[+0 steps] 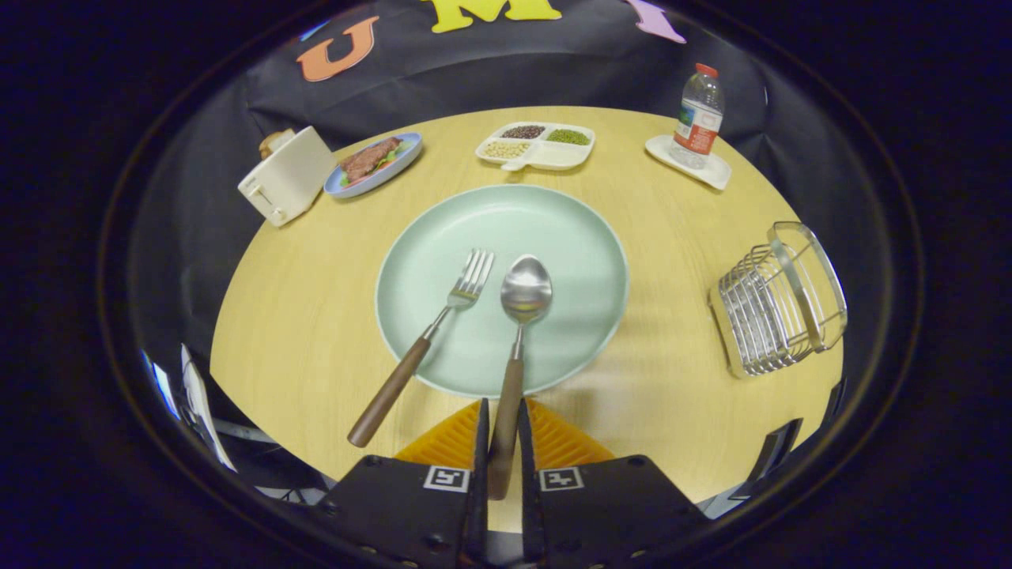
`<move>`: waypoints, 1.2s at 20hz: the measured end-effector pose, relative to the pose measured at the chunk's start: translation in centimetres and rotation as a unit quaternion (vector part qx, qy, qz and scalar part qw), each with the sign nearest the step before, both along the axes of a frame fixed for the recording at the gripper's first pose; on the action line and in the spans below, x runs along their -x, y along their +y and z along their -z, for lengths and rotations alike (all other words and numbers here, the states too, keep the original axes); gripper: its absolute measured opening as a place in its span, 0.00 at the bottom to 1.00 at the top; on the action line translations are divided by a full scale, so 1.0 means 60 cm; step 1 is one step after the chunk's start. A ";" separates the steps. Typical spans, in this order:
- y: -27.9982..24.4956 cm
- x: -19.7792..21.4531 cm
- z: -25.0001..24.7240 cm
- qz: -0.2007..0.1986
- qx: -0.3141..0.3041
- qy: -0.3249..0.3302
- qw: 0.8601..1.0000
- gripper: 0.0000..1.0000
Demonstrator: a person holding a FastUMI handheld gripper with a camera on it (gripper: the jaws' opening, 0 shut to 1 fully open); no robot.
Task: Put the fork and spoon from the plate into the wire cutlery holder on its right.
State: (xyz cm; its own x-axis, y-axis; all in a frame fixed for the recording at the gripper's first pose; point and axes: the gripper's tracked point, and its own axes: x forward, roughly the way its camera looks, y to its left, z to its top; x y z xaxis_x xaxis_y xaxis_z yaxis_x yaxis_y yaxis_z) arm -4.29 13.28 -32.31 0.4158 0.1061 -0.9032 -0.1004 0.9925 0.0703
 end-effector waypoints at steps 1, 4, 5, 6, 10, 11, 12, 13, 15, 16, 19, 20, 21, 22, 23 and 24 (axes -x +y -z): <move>0.003 0.001 -0.001 -0.003 0.004 -0.001 1.000 0.17; 0.003 0.002 -0.003 -0.003 -0.007 0.002 1.000 0.07; 0.002 0.000 -0.006 -0.003 -0.010 0.002 1.000 0.01; 0.000 0.002 -0.008 -0.008 -0.010 0.002 1.000 0.01; -0.007 0.005 -0.036 -0.010 -0.019 -0.006 1.000 0.01; -0.008 0.005 -0.046 -0.010 -0.022 -0.009 1.000 0.01; -0.010 0.003 -0.058 -0.010 -0.024 -0.014 1.000 0.01; -0.014 0.003 -0.073 -0.009 -0.026 -0.018 0.999 0.01; -0.025 0.002 -0.104 -0.006 -0.029 -0.025 0.999 0.01; -0.035 0.001 -0.121 -0.002 -0.030 -0.029 0.999 0.01; -0.082 0.001 -0.180 0.015 -0.030 -0.042 0.999 0.01; -0.101 0.001 -0.199 0.022 -0.027 -0.047 0.998 0.01; -0.123 0.000 -0.216 0.030 -0.024 -0.051 0.998 0.01; -0.145 -0.002 -0.229 0.036 -0.020 -0.052 0.998 0.01; -0.167 -0.001 -0.239 0.044 -0.018 -0.050 0.998 0.00; -0.188 0.003 -0.247 0.051 -0.016 -0.044 0.998 0.01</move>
State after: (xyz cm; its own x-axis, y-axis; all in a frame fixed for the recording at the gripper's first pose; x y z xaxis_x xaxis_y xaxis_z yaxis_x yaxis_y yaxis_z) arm -4.44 1.99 -17.51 0.5032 0.0868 -0.8598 -0.0061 0.9953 0.0969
